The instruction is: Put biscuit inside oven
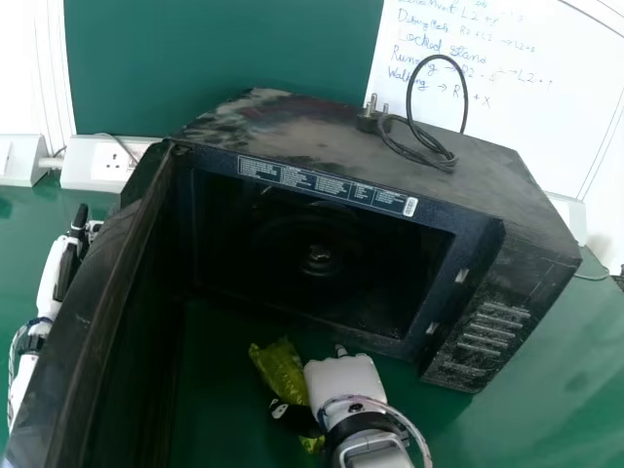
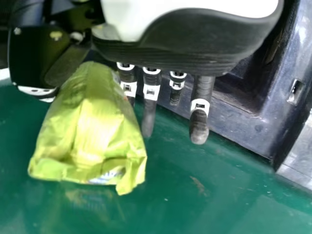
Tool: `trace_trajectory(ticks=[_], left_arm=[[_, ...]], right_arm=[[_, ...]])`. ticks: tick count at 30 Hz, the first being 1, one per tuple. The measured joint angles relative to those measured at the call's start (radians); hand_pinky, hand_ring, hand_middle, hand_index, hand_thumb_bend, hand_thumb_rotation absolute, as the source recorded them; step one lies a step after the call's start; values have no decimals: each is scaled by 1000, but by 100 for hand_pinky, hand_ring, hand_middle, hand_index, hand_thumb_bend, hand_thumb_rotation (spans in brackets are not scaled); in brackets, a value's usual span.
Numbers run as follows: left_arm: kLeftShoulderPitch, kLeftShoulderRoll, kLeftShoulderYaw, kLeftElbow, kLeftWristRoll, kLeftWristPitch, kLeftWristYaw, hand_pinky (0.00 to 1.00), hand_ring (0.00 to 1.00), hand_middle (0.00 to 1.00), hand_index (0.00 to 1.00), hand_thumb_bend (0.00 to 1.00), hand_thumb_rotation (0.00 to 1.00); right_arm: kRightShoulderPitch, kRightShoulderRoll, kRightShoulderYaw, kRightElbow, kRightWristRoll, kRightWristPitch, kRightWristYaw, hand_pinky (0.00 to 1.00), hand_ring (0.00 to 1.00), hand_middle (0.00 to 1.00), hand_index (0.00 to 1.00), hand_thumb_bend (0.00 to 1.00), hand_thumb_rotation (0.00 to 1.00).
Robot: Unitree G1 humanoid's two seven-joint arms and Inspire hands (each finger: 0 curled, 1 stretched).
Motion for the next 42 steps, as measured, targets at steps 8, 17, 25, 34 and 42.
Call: trace_trajectory(ticks=[8,17,25,34,42], left_arm=[[0,-1,0,1,0,-1,-2,27,33,42,49,52,6],[0,-1,0,5,3,-3,-4,28,33,42,49,51,5],[0,-1,0,15,3,-17,-9,28,33,43,49,51,5],[0,-2,0,23,4,-32,-11,28,34,43,49,51,5],[0,-3,0,29,-1,-36,-13,28,33,43,49,51,5]], right_arm=[[2,0,-66,-53,128,3,36,7,16,47,52,54,0],[-92,-18,-158,-114,186,2,43,8,17,47,49,53,0],[-211,-19,-203,-84,203,16,69,6,14,47,49,53,0],[-314,-54,-223,11,230,34,-3,7,15,47,49,53,0],[-408,-90,-215,147,246,53,-69,9,16,47,68,57,0]])
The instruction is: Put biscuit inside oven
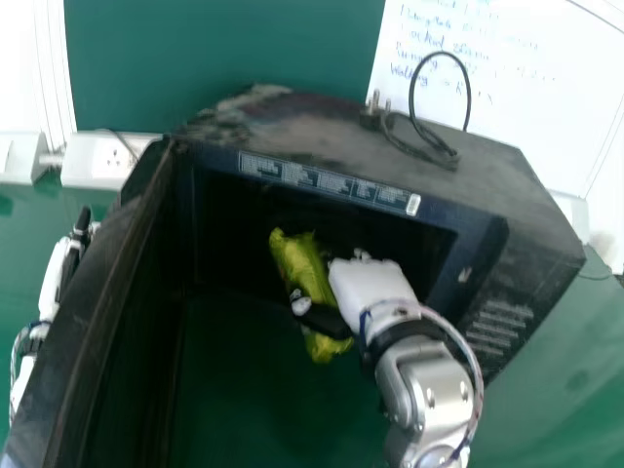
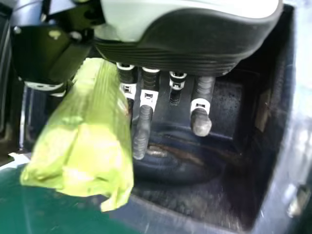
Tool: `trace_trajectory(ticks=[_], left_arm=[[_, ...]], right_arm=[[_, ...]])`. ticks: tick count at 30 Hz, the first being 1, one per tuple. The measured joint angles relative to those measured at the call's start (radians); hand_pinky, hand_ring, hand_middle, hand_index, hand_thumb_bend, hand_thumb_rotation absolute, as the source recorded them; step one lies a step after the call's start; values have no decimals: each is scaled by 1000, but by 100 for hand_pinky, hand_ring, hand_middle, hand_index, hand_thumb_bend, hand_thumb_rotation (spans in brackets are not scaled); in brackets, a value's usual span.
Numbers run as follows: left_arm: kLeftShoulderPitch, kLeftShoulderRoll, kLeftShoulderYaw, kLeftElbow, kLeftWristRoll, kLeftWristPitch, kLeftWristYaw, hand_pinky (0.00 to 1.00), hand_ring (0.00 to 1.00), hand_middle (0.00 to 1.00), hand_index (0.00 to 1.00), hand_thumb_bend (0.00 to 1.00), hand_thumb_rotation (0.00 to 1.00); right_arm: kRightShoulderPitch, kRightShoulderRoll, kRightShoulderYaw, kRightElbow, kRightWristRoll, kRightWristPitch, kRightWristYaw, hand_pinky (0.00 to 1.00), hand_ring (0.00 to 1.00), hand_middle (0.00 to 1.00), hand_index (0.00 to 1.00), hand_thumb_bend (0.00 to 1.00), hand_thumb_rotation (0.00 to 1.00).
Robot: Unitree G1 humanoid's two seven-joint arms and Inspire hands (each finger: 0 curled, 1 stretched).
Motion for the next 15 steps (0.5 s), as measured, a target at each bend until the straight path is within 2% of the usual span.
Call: trace_trajectory(ticks=[4,15], left_arm=[[0,-1,0,0,0,0,0,28,33,43,49,51,5],[1,-3,0,0,-1,0,-1,28,33,43,49,51,5]], right_arm=[[-16,-30,17,57,24,0,-79,8,14,47,68,57,0],[-80,-49,67,223,62,36,-237,10,16,47,68,57,0]])
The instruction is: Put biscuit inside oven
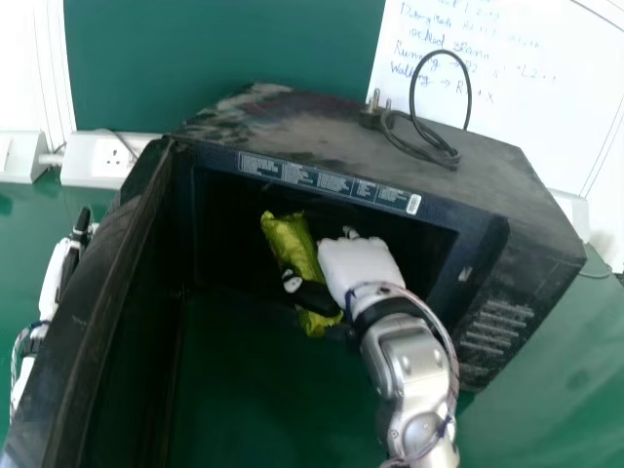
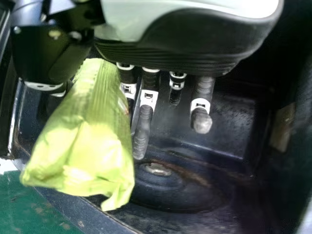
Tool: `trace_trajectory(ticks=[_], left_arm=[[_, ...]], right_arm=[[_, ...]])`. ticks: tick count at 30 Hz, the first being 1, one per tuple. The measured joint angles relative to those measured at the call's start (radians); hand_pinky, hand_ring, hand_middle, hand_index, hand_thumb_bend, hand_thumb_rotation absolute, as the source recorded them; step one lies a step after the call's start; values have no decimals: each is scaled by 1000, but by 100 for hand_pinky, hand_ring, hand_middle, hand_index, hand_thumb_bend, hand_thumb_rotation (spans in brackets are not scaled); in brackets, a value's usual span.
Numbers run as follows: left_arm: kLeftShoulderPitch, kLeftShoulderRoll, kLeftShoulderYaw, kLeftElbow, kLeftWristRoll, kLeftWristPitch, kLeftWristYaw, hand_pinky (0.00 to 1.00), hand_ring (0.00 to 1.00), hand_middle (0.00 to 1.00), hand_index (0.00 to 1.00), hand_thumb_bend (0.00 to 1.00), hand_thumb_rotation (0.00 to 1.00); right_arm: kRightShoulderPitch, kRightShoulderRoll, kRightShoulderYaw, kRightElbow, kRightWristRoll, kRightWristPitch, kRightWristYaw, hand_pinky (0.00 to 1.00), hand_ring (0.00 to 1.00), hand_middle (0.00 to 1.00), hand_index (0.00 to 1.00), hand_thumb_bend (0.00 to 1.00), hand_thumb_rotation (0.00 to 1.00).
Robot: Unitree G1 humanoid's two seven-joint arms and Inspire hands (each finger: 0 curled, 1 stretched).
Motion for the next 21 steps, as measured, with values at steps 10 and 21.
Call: trace_trajectory(ticks=[10,21], left_arm=[[2,0,0,0,0,0,-1,28,33,42,49,51,5],[3,-1,1,-1,-1,0,-4,28,33,43,49,51,5]], right_arm=[[-57,-69,44,187,106,-13,-249,10,17,47,50,54,0],[-126,-143,122,382,168,-26,-459,9,16,47,49,53,0]])
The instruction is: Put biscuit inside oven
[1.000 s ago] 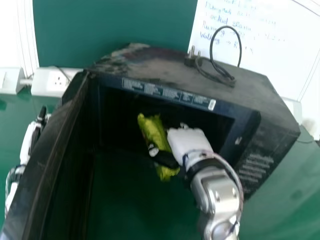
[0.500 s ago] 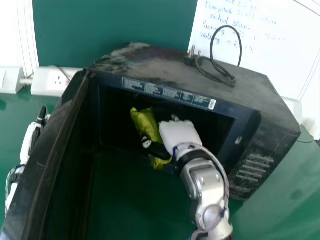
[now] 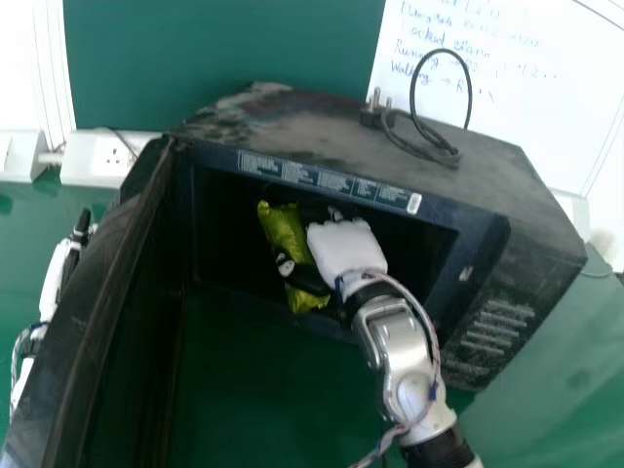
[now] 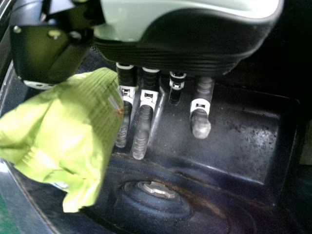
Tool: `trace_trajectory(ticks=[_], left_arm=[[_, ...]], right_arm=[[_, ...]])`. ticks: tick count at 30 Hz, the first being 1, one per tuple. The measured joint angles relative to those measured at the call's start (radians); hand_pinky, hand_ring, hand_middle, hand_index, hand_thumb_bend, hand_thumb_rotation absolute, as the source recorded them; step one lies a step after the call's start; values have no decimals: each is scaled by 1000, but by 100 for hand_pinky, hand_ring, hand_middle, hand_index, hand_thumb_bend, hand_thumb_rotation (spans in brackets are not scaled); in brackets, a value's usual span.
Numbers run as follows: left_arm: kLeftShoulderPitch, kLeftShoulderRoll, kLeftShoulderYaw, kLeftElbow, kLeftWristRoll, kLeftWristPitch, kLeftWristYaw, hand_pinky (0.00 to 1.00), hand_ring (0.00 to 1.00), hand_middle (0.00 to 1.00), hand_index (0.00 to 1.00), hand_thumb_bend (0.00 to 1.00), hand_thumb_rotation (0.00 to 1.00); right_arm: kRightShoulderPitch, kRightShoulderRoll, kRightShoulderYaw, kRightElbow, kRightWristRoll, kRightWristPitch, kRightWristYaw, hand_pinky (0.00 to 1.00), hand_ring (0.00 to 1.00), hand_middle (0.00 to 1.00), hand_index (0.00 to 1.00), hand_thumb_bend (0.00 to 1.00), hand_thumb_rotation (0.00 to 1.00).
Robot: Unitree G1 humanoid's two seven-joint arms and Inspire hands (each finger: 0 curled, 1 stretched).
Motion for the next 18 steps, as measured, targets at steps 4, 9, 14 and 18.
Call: trace_trajectory(ticks=[4,9,14,18], left_arm=[[1,0,0,0,0,-2,-2,28,33,43,49,51,5],[1,0,0,0,1,-3,-3,28,33,43,49,51,5],[1,0,0,0,0,-2,-4,28,33,43,49,51,5],[1,0,1,0,0,-2,-4,28,33,43,49,51,5]], right_arm=[[-25,-22,32,82,2,-1,-93,8,15,47,49,53,0],[-45,-35,46,148,37,0,-168,8,14,47,49,53,0],[-67,-46,58,192,62,1,-214,7,13,35,49,53,6],[-75,-59,68,221,68,8,-225,7,13,24,49,52,12]])
